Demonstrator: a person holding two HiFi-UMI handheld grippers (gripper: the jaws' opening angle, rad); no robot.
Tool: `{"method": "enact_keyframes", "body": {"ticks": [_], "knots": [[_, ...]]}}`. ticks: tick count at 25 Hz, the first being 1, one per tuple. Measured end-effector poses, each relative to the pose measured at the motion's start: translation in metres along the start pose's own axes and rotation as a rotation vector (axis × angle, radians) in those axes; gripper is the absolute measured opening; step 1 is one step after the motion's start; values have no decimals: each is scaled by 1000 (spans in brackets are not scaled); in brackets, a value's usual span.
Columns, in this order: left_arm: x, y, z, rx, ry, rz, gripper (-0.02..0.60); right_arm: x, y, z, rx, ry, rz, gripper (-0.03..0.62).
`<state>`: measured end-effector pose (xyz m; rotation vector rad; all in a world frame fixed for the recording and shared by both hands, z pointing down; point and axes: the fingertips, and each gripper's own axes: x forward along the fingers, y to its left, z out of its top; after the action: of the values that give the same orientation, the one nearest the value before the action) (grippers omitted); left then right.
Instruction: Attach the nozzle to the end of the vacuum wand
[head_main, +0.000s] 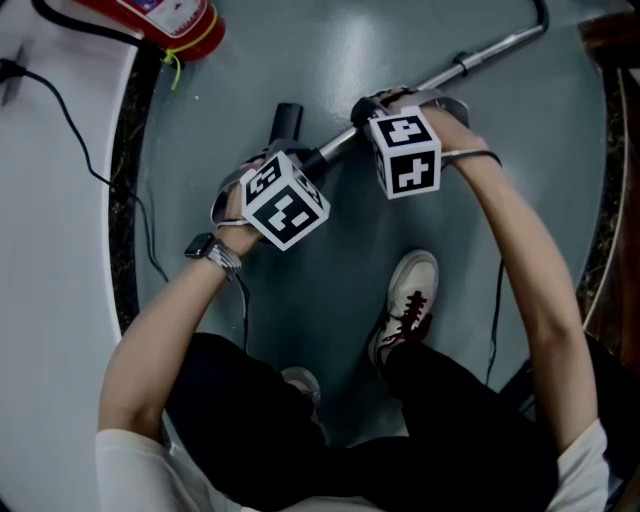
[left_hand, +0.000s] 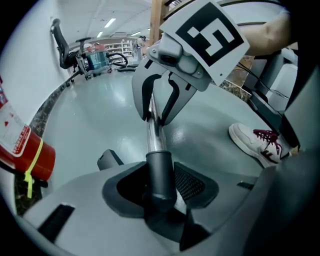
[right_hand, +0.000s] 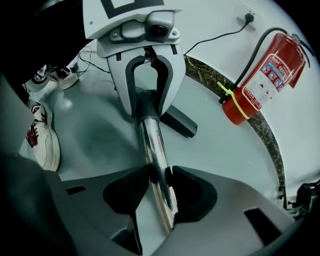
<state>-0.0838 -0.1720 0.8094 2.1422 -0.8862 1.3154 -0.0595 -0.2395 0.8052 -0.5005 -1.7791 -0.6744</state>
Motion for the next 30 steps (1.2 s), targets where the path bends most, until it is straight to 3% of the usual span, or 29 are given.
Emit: {"method": "enact_keyframes", "body": {"ticks": [4,12,19,26,30], "knots": [[3,1,1,45,-6,28,172,1,-1,-3,0,6,-3,158],[5,2,3,25,-4,32,170,2,-1,-5,13,-15,-17,158],[6,5,6,90,9,91,170,2,-1,-5,10,-19,-22,158],[7,1,6,-24,10,26,165,1,2,-6,-10,-16,-25,158],[11,-5,6,-17,32,6,167,3,8,-8,-34,-4,-24,156]]}}
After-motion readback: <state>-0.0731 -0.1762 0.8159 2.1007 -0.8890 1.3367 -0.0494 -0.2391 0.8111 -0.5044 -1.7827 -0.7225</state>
